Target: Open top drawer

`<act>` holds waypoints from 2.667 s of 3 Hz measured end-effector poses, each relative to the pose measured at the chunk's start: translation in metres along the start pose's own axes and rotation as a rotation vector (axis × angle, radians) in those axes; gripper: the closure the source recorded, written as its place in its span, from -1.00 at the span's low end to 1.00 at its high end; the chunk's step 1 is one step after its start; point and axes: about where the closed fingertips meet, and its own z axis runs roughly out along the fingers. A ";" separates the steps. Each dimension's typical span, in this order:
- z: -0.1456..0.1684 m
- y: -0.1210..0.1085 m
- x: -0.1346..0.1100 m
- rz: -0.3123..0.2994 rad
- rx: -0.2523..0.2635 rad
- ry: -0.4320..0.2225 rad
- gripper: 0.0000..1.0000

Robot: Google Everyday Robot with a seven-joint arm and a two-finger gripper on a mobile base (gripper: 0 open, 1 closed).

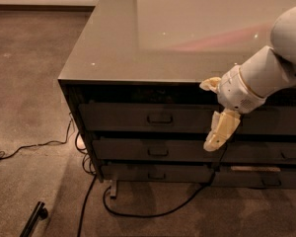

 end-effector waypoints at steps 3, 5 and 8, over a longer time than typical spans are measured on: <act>0.034 0.015 -0.019 -0.061 -0.018 -0.098 -1.00; 0.074 0.018 -0.032 -0.126 0.007 -0.017 -1.00; 0.107 -0.048 0.010 -0.112 0.020 0.142 -1.00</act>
Offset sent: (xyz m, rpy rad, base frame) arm -0.0062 0.0249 -0.0288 0.0911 -0.0165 0.0601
